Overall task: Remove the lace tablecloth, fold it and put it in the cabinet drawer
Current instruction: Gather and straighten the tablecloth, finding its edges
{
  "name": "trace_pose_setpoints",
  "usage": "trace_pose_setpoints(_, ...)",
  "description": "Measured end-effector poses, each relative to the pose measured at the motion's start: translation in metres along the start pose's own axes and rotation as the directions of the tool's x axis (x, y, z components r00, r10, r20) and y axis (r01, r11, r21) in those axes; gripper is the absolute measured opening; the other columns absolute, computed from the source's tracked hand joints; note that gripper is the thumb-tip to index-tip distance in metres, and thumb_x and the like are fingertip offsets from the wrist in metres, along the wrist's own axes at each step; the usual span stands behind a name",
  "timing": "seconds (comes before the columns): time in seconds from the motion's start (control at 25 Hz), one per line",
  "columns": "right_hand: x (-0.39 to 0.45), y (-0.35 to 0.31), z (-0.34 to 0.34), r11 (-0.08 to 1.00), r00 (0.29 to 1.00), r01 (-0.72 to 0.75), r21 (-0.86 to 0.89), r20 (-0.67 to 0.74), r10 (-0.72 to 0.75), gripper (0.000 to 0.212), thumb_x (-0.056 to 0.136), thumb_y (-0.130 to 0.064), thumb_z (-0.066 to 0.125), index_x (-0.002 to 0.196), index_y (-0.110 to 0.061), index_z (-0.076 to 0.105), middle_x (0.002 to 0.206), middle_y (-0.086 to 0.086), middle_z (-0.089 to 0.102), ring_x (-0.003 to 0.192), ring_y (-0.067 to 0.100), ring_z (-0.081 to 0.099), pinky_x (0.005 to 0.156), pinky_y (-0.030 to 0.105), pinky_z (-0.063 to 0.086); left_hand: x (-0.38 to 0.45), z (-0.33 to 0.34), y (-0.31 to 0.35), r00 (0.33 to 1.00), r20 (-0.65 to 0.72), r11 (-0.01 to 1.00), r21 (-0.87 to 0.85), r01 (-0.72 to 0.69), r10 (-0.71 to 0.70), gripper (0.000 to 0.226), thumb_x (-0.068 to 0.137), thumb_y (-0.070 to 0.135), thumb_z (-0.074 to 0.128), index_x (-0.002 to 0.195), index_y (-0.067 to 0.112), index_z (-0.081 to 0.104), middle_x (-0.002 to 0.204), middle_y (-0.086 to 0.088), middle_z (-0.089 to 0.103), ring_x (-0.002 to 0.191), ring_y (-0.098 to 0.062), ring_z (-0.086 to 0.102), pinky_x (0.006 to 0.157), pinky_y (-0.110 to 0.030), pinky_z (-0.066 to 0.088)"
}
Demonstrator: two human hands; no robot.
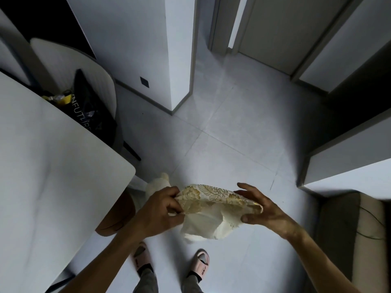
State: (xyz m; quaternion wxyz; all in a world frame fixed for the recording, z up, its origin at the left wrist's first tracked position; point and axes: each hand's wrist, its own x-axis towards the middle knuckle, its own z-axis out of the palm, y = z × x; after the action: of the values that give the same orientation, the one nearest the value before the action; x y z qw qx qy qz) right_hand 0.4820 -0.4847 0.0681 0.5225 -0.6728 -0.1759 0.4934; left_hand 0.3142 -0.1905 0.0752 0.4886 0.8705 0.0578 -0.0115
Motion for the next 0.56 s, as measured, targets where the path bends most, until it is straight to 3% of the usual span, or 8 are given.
trace_pose_setpoints(0.04, 0.001, 0.006, 0.003, 0.998, 1.0, 0.0, -0.069, -0.006, -0.001, 0.084, 0.069, -0.02, 0.09, 0.138, -0.04, 0.047, 0.134, -0.008, 0.058, 0.123, 0.016, 0.057, 0.09, 0.033, 0.056, 0.0, -0.006, 0.001, 1.0, -0.018, 1.0, -0.005, 0.005, -0.005, 0.036, 0.07, 0.037, 0.066, 0.072, 0.002, 0.076, 0.085, -0.005, 0.063, 0.079, -0.016, 0.064, 0.065, -0.037, 0.057)
trace_pose_setpoints(0.12, 0.006, 0.019, 0.006, 0.913, 0.994, 0.068, -0.403, -0.055, -0.098, 0.068, 0.069, -0.028, 0.09, 0.128, -0.037, 0.057, 0.12, -0.014, 0.067, 0.109, 0.011, 0.065, 0.083, 0.029, 0.057, 0.0, -0.019, 0.001, 0.997, -0.063, 0.998, -0.057, 0.038, -0.042, 0.024, 0.072, 0.024, 0.074, 0.074, 0.0, 0.077, 0.089, -0.009, 0.063, 0.081, -0.019, 0.065, 0.068, -0.04, 0.057)
trace_pose_setpoints(0.2, 0.016, 0.029, 0.01, 0.788, 0.95, 0.147, -0.597, -0.137, -0.281, 0.038, 0.074, -0.019, 0.086, 0.108, -0.024, 0.072, 0.1, -0.009, 0.075, 0.092, 0.014, 0.071, 0.077, 0.041, 0.058, -0.001, -0.029, 0.001, 0.992, -0.059, 0.98, -0.171, 0.104, -0.116, 0.009, 0.072, 0.007, 0.078, 0.076, -0.001, 0.078, 0.095, -0.012, 0.065, 0.087, -0.023, 0.066, 0.073, -0.045, 0.057)
trace_pose_setpoints(0.32, 0.031, 0.016, 0.015, 0.897, 0.894, 0.208, -0.389, -0.298, -0.336, 0.01, 0.085, -0.007, 0.074, 0.095, -0.007, 0.074, 0.09, 0.003, 0.076, 0.088, 0.016, 0.07, 0.082, 0.044, 0.056, -0.003, -0.046, 0.003, 0.989, -0.056, 0.97, -0.211, 0.122, -0.137, 0.013, 0.067, 0.022, 0.076, 0.077, 0.015, 0.08, 0.098, -0.006, 0.069, 0.089, -0.018, 0.068, 0.075, -0.041, 0.059)
trace_pose_setpoints(0.44, 0.042, -0.021, 0.014, 0.932, 0.845, 0.351, -0.088, -0.399, -0.355, 0.015, 0.096, -0.017, 0.059, 0.091, -0.003, 0.063, 0.081, 0.011, 0.064, 0.08, 0.016, 0.059, 0.074, 0.033, 0.05, -0.005, -0.062, -0.001, 0.998, 0.011, 0.978, -0.197, 0.071, -0.07, 0.022, 0.065, 0.033, 0.074, 0.085, 0.025, 0.078, 0.102, 0.011, 0.071, 0.094, -0.006, 0.066, 0.077, -0.024, 0.057)
trace_pose_setpoints(0.56, 0.05, -0.07, 0.014, 0.899, 0.785, 0.425, -0.103, -0.452, -0.423, 0.019, 0.101, -0.019, 0.05, 0.086, -0.01, 0.06, 0.076, -0.002, 0.058, 0.072, 0.01, 0.052, 0.065, 0.02, 0.046, -0.01, -0.059, -0.008, 0.992, 0.126, 0.999, -0.041, 0.031, -0.026, 0.005, 0.073, 0.016, 0.08, 0.076, 0.014, 0.078, 0.096, 0.005, 0.068, 0.093, -0.012, 0.064, 0.078, -0.037, 0.056)
